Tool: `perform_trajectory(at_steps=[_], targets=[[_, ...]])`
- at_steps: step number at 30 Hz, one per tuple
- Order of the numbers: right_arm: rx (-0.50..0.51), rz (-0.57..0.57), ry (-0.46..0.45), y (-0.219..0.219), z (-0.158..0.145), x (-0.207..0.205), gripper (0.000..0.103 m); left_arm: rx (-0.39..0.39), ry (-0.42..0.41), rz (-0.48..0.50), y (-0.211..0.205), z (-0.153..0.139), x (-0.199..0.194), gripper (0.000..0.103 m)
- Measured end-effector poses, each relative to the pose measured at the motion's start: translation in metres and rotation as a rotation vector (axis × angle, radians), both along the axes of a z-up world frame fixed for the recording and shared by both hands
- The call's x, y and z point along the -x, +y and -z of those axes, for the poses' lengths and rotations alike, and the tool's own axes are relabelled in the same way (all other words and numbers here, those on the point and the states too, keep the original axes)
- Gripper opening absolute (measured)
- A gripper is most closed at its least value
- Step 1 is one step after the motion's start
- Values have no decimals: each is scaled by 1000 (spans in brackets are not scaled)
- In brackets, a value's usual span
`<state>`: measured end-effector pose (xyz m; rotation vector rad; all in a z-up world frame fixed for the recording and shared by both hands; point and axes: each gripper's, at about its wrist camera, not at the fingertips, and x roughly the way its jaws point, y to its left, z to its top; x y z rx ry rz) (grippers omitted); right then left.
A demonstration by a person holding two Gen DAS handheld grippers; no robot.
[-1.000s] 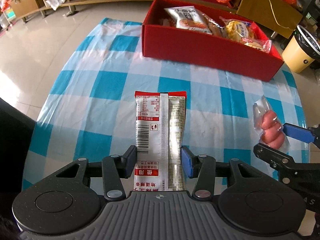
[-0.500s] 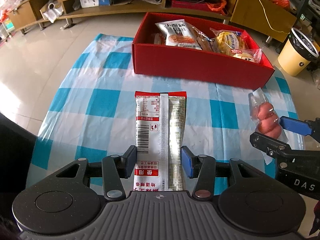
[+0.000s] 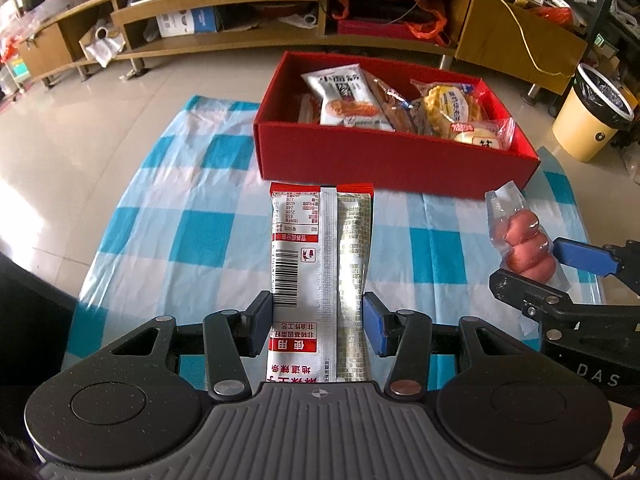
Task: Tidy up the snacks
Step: 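Carry the long bag with left tool into the red box while right tool carries the sausage pack there, then open left tool to release the long bag while right tool releases the sausage pack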
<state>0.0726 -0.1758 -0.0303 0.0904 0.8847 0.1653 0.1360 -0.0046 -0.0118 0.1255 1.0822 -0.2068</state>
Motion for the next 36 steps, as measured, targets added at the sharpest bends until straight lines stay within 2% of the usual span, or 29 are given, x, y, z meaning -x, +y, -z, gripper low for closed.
perform_trajectory(at_steps=[6,15,27,31,33,34,36], targets=[[-7,22,-25,-6,-6,-10,66,7,-37,0,-11,-10,-17,56],[-40,81,-82,-25,-19,-55,66,24,-84,5,-41,-22,-66,56],[-32,138,-115,-53,-3,-131,66,-13,-127,-4,-76,-7,-137,57],[4,144,-137,-54,7,-144,67,-36,-133,-5,-79,4,-150,63],[2,150,-132,-57,16,-147,69,-46,-127,-10,-78,8,-153,68],[1,158,-121,-59,19,-149,69,-56,-128,-11,-78,10,-153,75],[-11,161,-111,-61,21,-151,69,-78,-135,-16,-76,10,-152,78]])
